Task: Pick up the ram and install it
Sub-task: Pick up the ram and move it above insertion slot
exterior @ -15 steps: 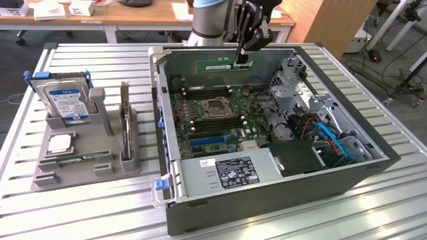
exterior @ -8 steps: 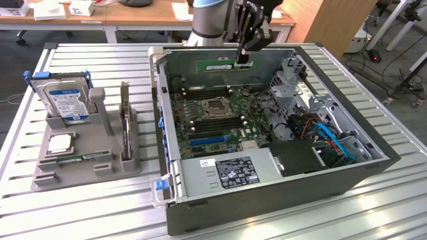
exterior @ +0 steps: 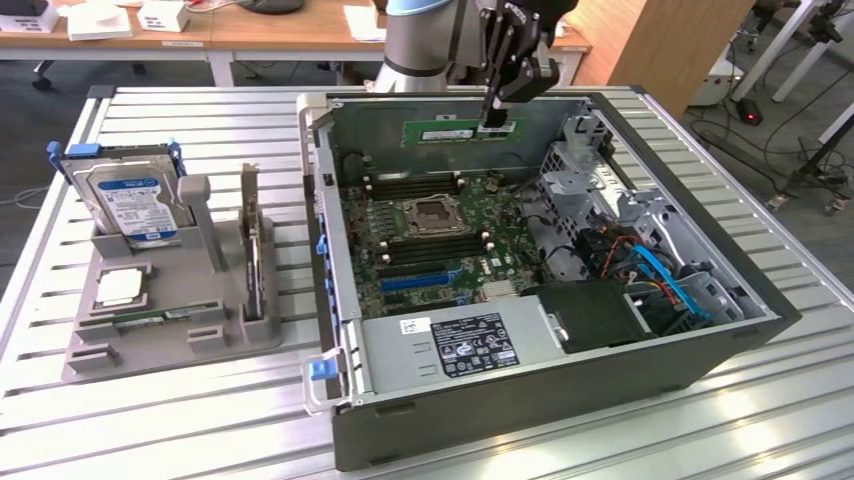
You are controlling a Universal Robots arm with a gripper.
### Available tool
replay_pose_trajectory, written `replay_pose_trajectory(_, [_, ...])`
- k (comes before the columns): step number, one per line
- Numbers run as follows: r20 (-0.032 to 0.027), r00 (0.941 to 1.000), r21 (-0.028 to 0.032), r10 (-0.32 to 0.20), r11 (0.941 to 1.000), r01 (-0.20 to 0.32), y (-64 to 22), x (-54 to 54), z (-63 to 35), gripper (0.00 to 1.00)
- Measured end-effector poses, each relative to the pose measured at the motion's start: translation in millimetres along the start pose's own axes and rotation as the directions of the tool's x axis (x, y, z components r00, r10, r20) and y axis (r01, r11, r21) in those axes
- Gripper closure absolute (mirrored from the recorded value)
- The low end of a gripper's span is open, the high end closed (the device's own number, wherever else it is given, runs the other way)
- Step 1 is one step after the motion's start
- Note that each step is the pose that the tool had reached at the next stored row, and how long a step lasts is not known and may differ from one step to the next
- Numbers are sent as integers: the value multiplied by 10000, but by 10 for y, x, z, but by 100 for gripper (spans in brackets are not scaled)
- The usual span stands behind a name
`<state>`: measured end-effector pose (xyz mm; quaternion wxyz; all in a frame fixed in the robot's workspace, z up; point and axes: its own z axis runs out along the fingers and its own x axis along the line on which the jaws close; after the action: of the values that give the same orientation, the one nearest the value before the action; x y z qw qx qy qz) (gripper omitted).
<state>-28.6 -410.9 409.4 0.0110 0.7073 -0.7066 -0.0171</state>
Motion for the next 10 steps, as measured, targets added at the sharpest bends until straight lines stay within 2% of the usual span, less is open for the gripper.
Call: replay_pose_trajectory(10, [1, 10000, 1, 1, 10000, -1, -6, 1, 133, 89])
